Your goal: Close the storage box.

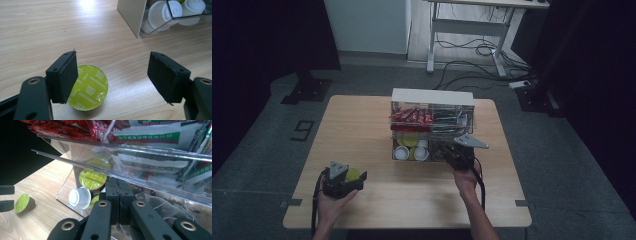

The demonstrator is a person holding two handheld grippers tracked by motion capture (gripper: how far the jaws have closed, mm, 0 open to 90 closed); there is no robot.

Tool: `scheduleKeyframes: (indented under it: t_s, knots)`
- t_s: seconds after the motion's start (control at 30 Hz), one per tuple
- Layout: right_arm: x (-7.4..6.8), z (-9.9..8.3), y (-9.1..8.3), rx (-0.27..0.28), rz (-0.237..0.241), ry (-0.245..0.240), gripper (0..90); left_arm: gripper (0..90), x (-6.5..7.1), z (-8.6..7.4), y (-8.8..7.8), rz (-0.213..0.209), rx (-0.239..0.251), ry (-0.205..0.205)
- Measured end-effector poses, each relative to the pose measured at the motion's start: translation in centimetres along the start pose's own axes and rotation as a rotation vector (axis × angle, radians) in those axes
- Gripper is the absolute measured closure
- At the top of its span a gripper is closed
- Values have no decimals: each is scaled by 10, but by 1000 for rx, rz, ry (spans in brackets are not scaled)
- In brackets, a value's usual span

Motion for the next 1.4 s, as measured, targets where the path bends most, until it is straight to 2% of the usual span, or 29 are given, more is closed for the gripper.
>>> scheduleKeyframes:
  t_s: [0.63, 0.87, 1.4]
  knots:
    - [9, -17, -15, 1, -8, 10, 881, 249, 3, -9, -1, -31, -11, -26]
    - [20, -27, -12, -11, -24, 36, 881, 250, 1, -12, 0, -31, -15, -31]
    - [27, -39, -13, -21, -29, 49, 881, 252, 5, -13, 0, -40, -20, -25]
Point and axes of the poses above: each handheld gripper's, and its own axes: y roughly forward along the jaws, z roughly out of its top, x roughly to its right, the point moved 8 cm from there along y, roughly forward along the jaws, and after that the axes turned 11 degrees about y, right-handed, at the moved point
